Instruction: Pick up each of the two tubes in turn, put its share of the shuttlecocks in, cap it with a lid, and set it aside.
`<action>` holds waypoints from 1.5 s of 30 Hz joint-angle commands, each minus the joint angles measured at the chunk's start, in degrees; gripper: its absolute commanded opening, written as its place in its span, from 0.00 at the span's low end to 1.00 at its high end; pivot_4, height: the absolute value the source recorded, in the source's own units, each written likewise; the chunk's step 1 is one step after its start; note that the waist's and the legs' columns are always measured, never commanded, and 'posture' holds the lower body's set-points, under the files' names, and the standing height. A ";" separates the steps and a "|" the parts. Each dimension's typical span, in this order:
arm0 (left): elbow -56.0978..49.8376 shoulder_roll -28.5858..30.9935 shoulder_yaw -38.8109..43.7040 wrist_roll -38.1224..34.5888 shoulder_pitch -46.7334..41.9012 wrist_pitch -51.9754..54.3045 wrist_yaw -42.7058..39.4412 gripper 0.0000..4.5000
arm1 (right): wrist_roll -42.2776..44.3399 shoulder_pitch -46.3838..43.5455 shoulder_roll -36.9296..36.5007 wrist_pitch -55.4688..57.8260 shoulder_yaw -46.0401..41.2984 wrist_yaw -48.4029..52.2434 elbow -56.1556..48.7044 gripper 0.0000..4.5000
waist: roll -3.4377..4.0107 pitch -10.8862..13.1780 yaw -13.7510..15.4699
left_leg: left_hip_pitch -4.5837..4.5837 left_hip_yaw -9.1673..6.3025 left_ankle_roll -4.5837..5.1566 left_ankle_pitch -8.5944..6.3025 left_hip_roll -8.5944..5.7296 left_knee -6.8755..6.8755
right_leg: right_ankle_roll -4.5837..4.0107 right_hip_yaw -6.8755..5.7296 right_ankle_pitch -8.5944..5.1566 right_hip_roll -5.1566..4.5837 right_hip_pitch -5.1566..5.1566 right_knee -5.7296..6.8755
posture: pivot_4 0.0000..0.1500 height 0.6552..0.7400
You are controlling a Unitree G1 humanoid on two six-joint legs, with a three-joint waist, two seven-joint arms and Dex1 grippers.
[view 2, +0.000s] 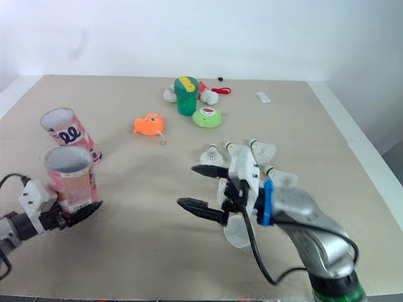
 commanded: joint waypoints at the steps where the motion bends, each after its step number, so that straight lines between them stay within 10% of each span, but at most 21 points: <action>1: -1.47 7.53 -1.10 -1.50 -2.49 4.12 -6.93 0.72 | -2.14 5.48 0.59 -2.69 -2.43 -5.18 -5.88 1.00 | 0.07 0.05 -0.18 | 0.03 0.02 0.00 0.00 0.01 0.00 | -0.01 0.02 0.02 0.01 -0.01 0.00 | 1.00 1.00; 8: 10.19 25.98 -16.14 7.23 -19.66 4.85 -25.12 0.72 | -10.62 18.80 5.99 -7.55 1.04 -14.93 -7.18 1.00 | 0.18 0.35 -1.10 | 0.03 0.26 -0.01 -0.01 0.05 -0.01 | 0.00 0.15 0.04 0.04 -0.12 -0.01 | 1.00 1.00; 36: 15.87 19.72 -26.93 15.02 -31.86 2.94 -29.80 0.72 | -17.17 12.29 20.74 -9.62 5.75 -26.24 10.36 1.00 | 0.22 0.36 -1.15 | -0.36 -0.01 0.04 -0.21 0.08 0.08 | 0.35 0.24 -0.08 0.35 -0.34 0.15 | 1.00 1.00; 45: 15.93 19.08 -26.87 14.97 -32.17 3.17 -29.68 0.71 | -15.98 12.70 21.53 -9.38 5.31 -25.68 10.10 0.28 | 0.24 0.35 -1.15 | -0.30 -0.03 0.03 -0.21 0.07 0.13 | 0.38 0.23 -0.04 0.34 -0.24 0.16 | 1.00 1.00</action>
